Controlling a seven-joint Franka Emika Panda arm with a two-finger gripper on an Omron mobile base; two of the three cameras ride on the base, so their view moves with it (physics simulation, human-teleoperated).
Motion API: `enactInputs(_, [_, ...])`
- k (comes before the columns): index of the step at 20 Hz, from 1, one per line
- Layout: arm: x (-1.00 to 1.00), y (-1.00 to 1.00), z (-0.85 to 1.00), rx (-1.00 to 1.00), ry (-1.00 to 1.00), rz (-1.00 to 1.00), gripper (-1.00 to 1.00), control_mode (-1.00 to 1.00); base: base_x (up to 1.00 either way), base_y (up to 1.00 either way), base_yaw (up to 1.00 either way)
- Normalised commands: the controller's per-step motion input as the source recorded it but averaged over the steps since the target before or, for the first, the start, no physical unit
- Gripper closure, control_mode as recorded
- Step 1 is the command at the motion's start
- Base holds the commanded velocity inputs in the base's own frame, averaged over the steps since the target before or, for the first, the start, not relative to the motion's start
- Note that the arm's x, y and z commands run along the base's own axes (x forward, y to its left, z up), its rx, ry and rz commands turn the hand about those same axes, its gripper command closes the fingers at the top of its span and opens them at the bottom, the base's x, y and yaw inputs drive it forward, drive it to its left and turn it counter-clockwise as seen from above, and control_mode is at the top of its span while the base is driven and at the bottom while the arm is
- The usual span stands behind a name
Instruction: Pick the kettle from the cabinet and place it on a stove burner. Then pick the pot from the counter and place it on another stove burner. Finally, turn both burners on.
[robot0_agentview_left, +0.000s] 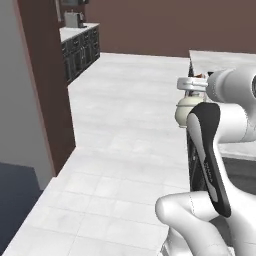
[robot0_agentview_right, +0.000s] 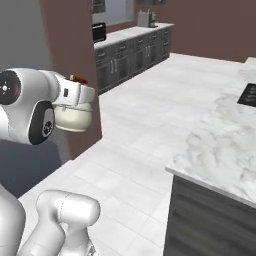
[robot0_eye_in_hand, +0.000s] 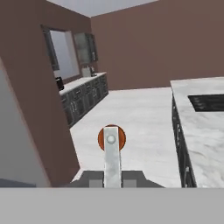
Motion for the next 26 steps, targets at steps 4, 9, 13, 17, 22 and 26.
enactInputs(4, [0.00,0.00,0.00,0.00,0.00,0.00,1.00,1.00,0.40,0.67,-0.46])
enactInputs(9, [0.00,0.00,0.00,0.00,0.00,0.00,1.00,1.00,0.43,0.67,-0.45])
enactInputs(13, [0.00,0.00,0.00,0.00,0.00,0.00,1.00,1.00,0.43,0.66,-0.45])
enactInputs(17, [0.00,0.00,0.00,0.00,0.00,0.00,1.00,1.00,0.56,0.61,-0.42])
enactInputs(22, [0.00,0.00,0.00,0.00,0.00,0.00,1.00,1.00,0.78,0.38,-0.34])
enactInputs(26, [0.00,0.00,0.00,0.00,0.00,0.00,1.00,1.00,0.79,0.24,-0.30])
